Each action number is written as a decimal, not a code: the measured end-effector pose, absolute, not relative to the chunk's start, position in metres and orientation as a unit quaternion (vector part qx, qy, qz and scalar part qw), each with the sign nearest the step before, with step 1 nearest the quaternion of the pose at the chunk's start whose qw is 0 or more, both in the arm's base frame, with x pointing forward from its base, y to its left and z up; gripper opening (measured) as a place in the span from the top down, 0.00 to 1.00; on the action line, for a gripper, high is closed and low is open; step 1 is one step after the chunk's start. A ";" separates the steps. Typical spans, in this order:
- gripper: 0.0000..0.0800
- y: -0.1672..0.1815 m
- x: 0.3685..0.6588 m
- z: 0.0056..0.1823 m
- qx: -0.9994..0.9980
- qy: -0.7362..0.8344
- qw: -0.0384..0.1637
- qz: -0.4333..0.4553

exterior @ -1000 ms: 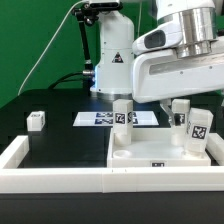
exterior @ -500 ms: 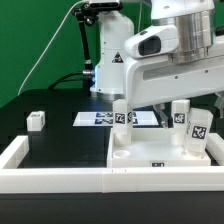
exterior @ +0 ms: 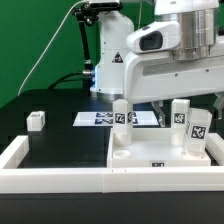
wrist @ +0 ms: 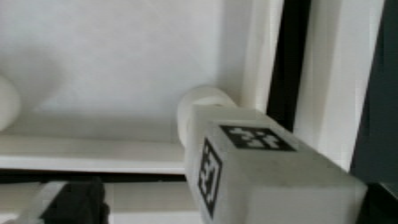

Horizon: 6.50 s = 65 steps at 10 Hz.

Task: Assemble square table

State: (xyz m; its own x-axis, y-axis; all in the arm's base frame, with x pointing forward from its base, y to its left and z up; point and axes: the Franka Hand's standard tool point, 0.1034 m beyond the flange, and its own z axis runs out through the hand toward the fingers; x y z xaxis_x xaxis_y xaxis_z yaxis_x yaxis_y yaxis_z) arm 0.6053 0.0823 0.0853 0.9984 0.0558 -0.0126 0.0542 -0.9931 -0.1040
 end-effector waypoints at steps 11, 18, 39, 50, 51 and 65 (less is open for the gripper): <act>0.64 0.084 0.604 0.084 -0.997 0.061 0.053 0.012; 0.64 0.099 0.606 0.082 -0.910 0.409 0.053 0.022; 0.19 0.105 0.608 0.083 -0.982 -0.181 0.027 -0.039; 0.64 0.101 0.608 0.080 -0.992 -0.117 0.029 -0.036; 0.64 0.102 0.607 0.079 -0.997 -0.065 0.033 -0.034; 0.36 0.111 0.609 0.077 -0.894 0.443 0.064 -0.003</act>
Offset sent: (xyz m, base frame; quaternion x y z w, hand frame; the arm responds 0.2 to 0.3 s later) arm 0.0000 0.0000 0.0000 0.0000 0.0000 0.0000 1.0000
